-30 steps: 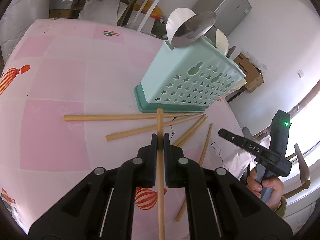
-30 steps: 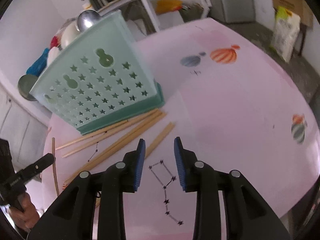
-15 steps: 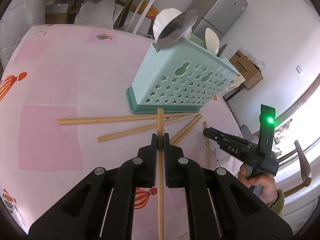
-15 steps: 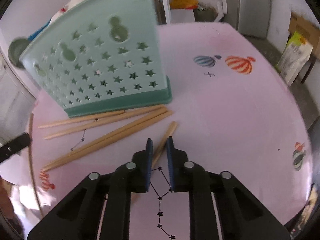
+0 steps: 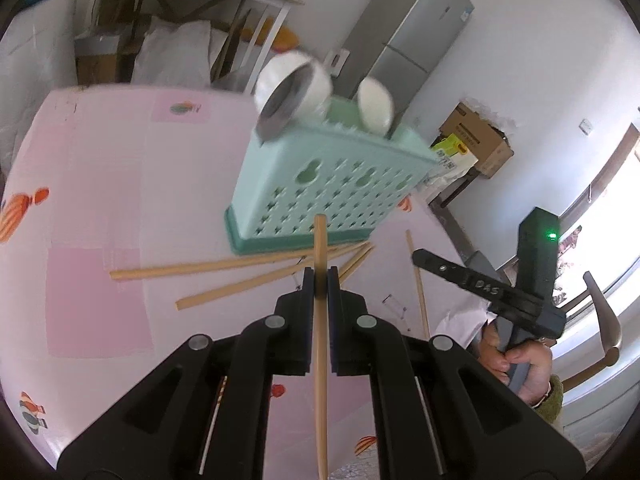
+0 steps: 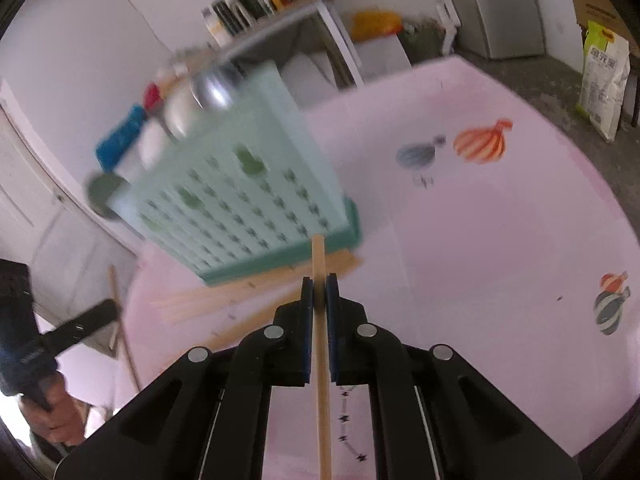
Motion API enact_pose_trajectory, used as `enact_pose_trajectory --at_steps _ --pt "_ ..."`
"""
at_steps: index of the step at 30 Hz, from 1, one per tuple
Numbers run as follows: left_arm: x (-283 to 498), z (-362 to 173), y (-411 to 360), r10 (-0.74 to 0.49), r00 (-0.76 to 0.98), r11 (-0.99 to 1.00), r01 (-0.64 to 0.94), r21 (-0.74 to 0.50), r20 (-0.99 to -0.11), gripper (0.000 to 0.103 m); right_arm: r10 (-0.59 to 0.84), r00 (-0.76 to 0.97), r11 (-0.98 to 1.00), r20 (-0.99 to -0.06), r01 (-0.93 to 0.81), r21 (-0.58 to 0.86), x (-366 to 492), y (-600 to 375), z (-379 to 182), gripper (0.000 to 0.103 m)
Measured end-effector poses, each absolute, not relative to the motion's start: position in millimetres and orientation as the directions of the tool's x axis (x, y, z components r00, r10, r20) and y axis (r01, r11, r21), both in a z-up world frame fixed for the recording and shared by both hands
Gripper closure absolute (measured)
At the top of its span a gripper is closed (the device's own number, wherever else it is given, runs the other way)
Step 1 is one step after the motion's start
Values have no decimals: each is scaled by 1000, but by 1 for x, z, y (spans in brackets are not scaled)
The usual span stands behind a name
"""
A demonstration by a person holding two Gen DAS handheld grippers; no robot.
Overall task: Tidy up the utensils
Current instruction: 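Insert the chopstick into the green holder with the left gripper while the right carries its chopstick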
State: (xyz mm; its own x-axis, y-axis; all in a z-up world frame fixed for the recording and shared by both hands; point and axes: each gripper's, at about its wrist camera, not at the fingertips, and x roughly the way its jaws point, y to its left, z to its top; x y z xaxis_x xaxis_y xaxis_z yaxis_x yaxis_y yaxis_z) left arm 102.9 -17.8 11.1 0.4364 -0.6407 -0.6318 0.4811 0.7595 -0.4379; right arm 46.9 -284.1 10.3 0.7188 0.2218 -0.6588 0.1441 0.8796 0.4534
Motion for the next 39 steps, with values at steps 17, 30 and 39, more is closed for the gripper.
enact_pose_trajectory --at_steps 17,30,39 --pt "96 113 -37 -712 576 702 602 -381 -402 98 230 894 838 -384 19 546 16 -314 81 97" --pt "147 203 -51 -619 771 764 548 -340 -149 98 230 924 822 -307 -16 569 8 -331 99 97" --pt "183 182 -91 -489 866 853 449 -265 -105 98 238 925 818 -295 -28 575 9 -332 100 97"
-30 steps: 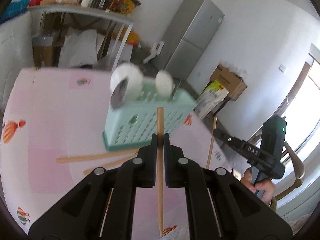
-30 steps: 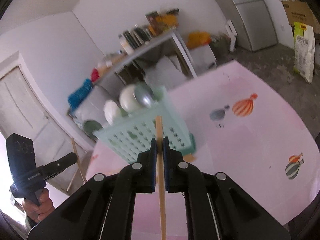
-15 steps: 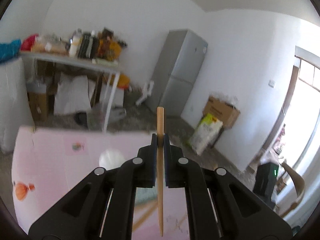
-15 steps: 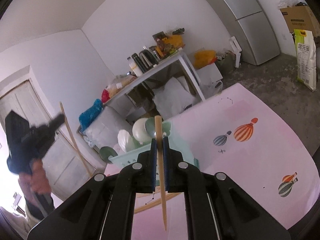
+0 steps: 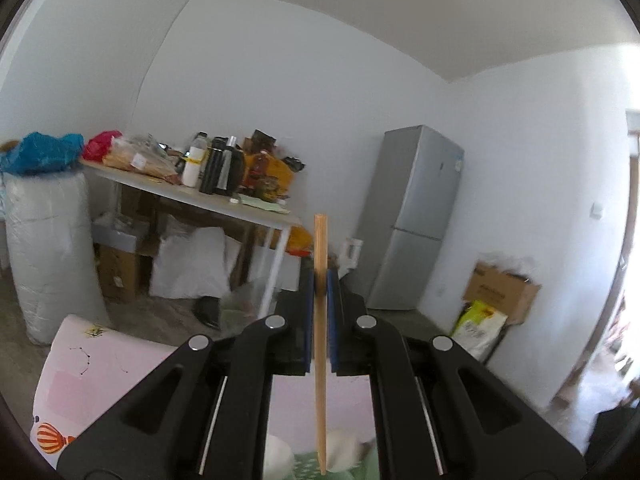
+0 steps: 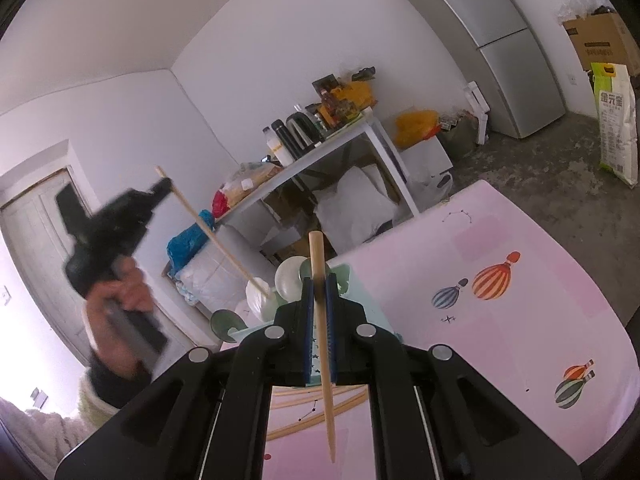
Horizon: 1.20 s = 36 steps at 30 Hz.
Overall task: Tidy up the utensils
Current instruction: 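Insert the chopstick into the green holder with the left gripper while the right carries its chopstick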
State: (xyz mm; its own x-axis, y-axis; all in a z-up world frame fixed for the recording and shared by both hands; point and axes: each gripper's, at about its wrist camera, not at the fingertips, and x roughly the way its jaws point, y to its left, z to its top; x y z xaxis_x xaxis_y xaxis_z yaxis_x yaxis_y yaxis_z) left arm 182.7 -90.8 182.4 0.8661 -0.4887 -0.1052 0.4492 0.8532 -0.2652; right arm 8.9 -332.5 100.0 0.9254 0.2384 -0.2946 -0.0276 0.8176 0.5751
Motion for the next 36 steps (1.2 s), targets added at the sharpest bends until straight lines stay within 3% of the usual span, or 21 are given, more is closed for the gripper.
enact_pose_trajectory --at_steps 8,15,23,36 --pt "187 123 -104 -489 845 861 429 -271 -218 96 236 921 817 -311 -15 577 10 -335 96 97" --pt "156 122 -77 -489 844 864 436 -252 -220 62 226 926 816 -303 -10 577 7 -335 100 97" --pt "119 114 -38 -489 837 867 437 -239 -245 38 230 944 822 -239 -57 567 7 -334 130 97" --pt "96 36 10 -498 726 867 422 -265 -474 26 261 963 867 -61 -206 453 64 -310 222 97"
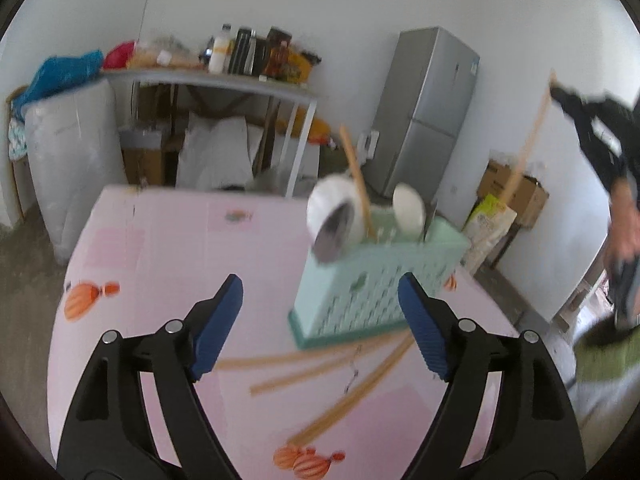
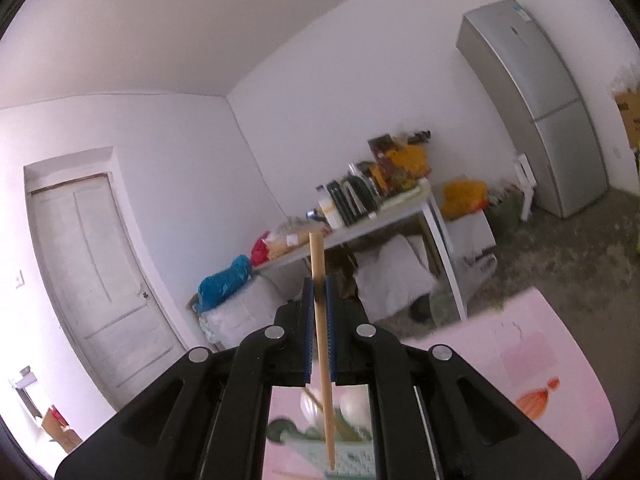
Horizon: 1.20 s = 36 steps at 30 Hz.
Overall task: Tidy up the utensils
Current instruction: 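Insert the chopstick into the green holder with the left gripper while the right carries its chopstick, then lower the chopstick into the green holder and open the right gripper, then move both grippers back down to the loose chopsticks on the table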
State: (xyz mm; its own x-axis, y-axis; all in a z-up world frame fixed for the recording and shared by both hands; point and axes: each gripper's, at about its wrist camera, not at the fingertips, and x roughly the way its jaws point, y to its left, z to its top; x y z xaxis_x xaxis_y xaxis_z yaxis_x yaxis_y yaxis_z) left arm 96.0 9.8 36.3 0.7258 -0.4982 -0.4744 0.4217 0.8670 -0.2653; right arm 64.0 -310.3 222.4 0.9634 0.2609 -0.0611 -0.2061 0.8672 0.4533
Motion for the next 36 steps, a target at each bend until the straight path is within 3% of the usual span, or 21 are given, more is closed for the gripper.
enact_pose_trajectory --at_steps 5,10,20,21,23,30,36 --pt "95 20 16 -496 700 868 415 -274 -514 25 241 969 892 -56 -198 407 91 -295 225 97" --pt "93 13 17 -489 692 871 421 -252 -531 22 210 971 925 -114 -159 346 115 -277 199 97" --pt "96 5 12 -485 680 870 439 -224 -550 22 236 941 901 -241 -120 416 110 -291 142 94" --pt "96 5 11 -485 678 870 439 -225 -552 22 233 942 899 -241 -114 422 108 -293 141 92" --pt "97 4 8 -490 672 867 442 -230 -556 22 213 950 894 -230 -94 439 95 -303 140 77" --pt "97 0 -2 -492 655 862 457 -218 -574 22 173 963 871 -206 -52 489 54 -326 133 70" --pt "95 -7 -12 -474 647 865 469 -178 -598 22 175 922 866 -347 23 499 29 -319 86 51"
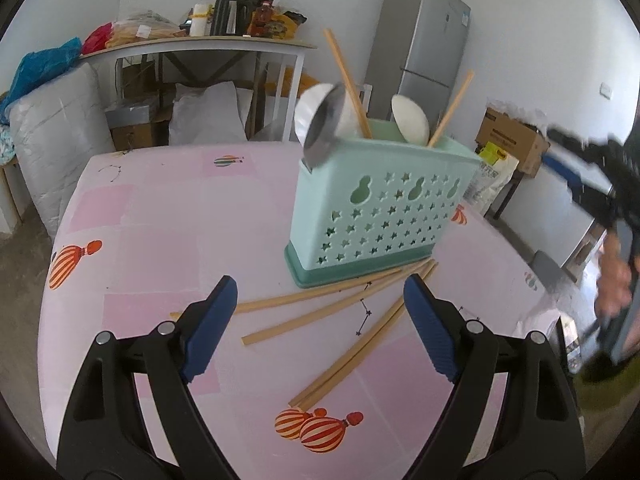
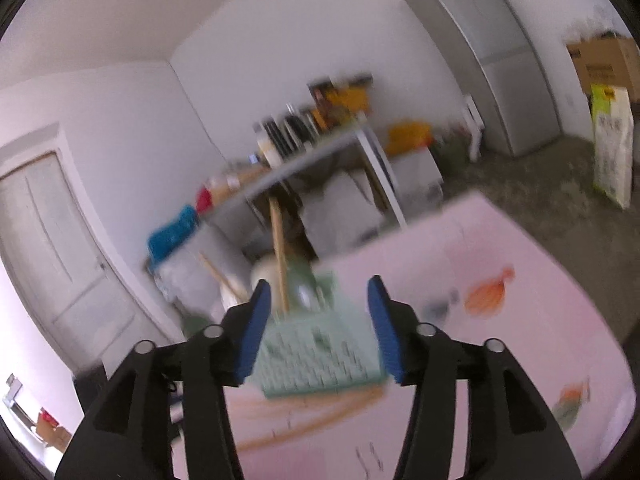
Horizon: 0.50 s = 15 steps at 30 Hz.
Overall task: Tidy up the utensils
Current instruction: 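Move both grippers back down to the loose chopsticks on the table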
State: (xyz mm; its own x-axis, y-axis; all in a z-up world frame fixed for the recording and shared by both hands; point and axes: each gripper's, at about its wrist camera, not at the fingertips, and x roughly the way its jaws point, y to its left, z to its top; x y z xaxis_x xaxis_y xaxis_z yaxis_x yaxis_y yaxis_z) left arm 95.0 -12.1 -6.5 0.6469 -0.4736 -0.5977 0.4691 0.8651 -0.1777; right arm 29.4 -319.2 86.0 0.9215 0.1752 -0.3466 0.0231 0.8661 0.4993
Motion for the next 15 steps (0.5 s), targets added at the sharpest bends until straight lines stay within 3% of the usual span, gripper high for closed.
enact_pose_trajectory --at_steps 3,10,15 --pt "96 -14 -20 -429 644 879 460 -127 -633 22 209 866 840 -455 79 537 24 -309 45 51" --pt "86 -27 -43 -361 633 863 504 12 -685 23 275 782 785 -559 152 600 20 -297 -6 51" --pt "68 -40 -64 -371 622 806 584 93 -689 49 298 761 747 -576 189 637 19 -304 -25 51"
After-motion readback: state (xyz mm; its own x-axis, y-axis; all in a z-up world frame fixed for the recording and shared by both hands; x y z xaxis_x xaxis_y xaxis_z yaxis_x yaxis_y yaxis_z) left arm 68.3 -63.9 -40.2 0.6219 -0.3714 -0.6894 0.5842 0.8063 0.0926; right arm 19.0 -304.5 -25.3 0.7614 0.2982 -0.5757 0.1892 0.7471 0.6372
